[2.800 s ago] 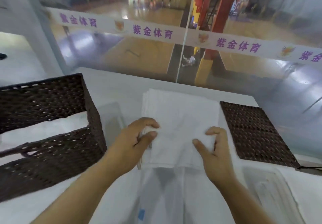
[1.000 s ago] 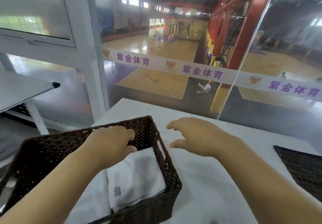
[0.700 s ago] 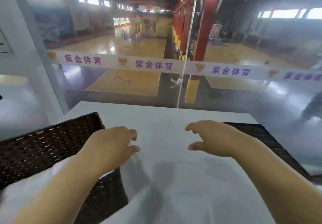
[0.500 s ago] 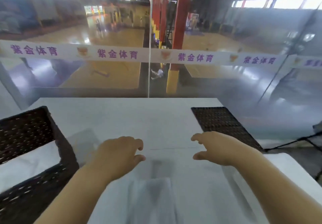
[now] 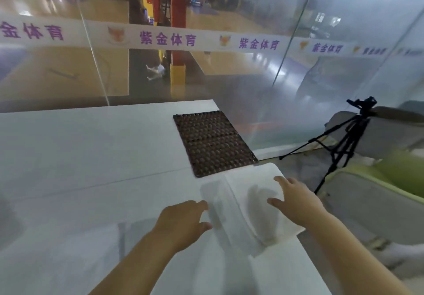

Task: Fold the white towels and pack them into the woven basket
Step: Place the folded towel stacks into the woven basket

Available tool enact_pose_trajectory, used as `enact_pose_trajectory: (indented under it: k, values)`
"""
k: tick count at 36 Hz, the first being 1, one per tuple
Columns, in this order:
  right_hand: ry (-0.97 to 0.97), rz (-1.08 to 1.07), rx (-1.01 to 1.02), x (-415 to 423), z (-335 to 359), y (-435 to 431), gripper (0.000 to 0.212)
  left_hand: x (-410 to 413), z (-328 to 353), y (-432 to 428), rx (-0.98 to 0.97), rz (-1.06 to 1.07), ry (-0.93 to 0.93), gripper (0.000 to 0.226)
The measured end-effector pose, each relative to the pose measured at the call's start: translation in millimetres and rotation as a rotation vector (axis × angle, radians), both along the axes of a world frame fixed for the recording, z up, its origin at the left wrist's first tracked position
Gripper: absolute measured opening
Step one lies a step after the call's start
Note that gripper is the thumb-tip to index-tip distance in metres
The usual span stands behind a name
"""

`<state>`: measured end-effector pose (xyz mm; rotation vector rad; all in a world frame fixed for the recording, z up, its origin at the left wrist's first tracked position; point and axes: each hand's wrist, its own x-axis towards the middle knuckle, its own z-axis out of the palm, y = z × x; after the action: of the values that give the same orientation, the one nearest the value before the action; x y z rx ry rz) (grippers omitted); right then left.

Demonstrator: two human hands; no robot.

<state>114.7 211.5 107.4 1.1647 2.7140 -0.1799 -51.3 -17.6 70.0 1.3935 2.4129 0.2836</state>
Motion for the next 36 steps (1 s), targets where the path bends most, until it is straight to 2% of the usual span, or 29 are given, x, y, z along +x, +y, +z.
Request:
enact_pose_trajectory:
  k: [4, 8, 11, 14, 18, 22, 27, 33, 36]
  values:
    - [0.012, -0.084, -0.096, 0, -27, 32, 0.089, 19, -18, 39, -0.028, -0.018, -0.113, 0.064]
    - [0.029, -0.168, -0.257, -8, -55, 47, 0.111, 27, -34, 67, -0.068, -0.026, -0.239, 0.07]
    - [0.053, -0.235, -0.383, -13, -73, 46, 0.117, 26, -47, 78, -0.082, 0.008, -0.288, 0.072]
    - [0.058, -0.216, -0.377, -15, -86, 38, 0.116, 23, -57, 83, -0.076, 0.056, -0.314, 0.072]
    - [0.06, -0.213, -0.405, -15, -92, 18, 0.115, 18, -65, 70, 0.03, 0.135, -0.376, 0.064]
    - [0.071, -0.18, -0.466, -19, -91, -16, 0.115, 14, -69, 43, 0.119, 0.284, -0.442, 0.054]
    - [0.094, -0.081, -0.544, -35, -91, -68, 0.106, -1, -67, -7, 0.157, 0.426, -0.439, 0.042]
    - [0.188, -0.039, -0.706, -56, -86, -105, 0.085, -29, -62, -66, 0.257, 0.636, -0.508, 0.067]
    - [0.262, -0.057, -0.758, -67, -82, -118, 0.088, -47, -59, -81, 0.34, 0.775, -0.591, 0.085]
